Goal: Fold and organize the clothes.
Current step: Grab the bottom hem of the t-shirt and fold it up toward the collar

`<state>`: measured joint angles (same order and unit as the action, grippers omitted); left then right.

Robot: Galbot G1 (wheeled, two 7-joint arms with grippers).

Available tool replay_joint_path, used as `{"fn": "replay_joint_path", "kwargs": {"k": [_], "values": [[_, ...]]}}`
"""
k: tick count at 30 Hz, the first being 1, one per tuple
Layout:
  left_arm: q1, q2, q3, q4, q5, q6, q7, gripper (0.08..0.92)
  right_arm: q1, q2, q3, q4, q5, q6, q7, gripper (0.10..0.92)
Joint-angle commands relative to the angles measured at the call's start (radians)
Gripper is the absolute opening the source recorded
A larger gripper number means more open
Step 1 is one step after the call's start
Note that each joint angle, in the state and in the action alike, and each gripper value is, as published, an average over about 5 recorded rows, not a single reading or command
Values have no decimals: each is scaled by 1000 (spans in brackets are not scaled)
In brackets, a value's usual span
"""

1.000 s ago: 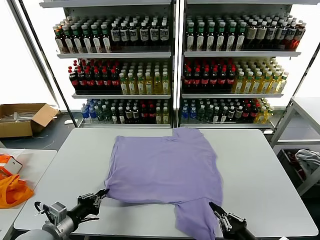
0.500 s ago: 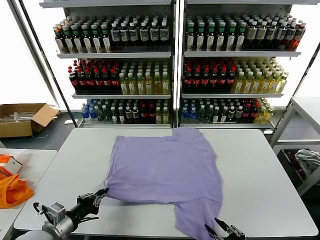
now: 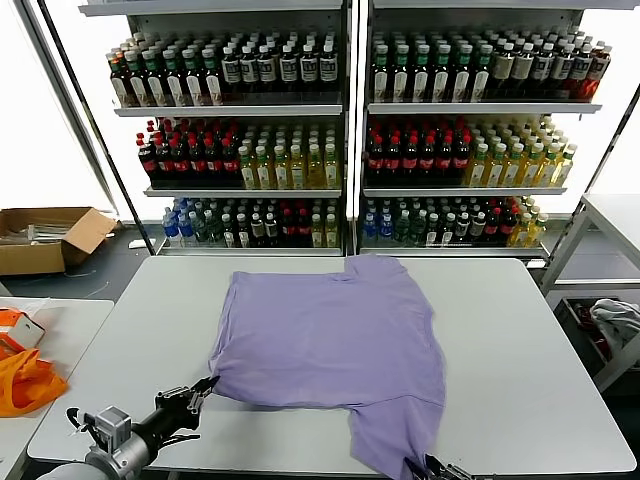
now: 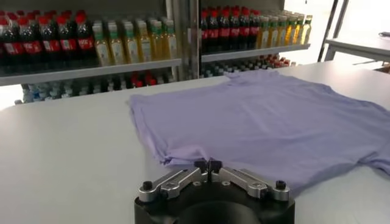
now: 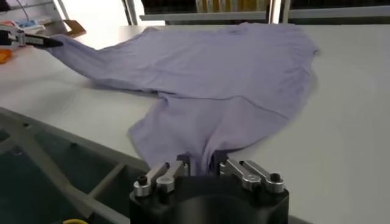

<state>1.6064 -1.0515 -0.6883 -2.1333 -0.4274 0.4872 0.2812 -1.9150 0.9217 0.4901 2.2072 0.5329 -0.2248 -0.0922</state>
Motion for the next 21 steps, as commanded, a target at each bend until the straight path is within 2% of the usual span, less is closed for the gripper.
{"fn": "replay_joint_path", "kwargs": {"k": [1,11,21], "values": [[1,-8,-1,3,0,-1,-1,85,63,39,-15,-20,104,92,-9,111],[-17,15,-8,18,-12,4,2,85,241,111,2,-55,298,143,-26,106],[-85,67,9,50,-75,29,-9,85,470,114,-16,-147,372,102,6,106]]}}
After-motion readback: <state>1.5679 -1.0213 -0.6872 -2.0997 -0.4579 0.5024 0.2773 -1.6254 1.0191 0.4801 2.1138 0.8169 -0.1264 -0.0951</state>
